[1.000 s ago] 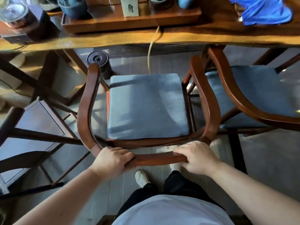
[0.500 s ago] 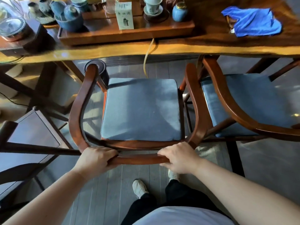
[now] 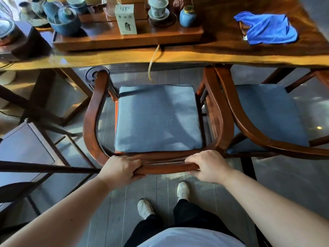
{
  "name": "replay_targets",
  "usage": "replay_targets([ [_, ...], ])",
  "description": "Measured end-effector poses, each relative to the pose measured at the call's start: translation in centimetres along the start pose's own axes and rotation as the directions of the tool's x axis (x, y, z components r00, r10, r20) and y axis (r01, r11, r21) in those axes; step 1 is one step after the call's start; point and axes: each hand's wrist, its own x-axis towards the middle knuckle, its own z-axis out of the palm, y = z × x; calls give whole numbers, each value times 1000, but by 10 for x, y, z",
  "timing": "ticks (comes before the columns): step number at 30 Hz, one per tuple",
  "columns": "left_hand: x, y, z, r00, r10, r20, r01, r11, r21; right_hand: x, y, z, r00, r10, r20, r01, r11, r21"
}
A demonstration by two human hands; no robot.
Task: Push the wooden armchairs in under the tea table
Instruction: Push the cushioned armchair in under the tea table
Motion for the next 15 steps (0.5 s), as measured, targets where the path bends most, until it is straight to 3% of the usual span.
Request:
replay_targets([
  [15,-10,18,6,987,-145,64,148,988,-38,-7,12,-1,990,-115,83,117,993,-29],
])
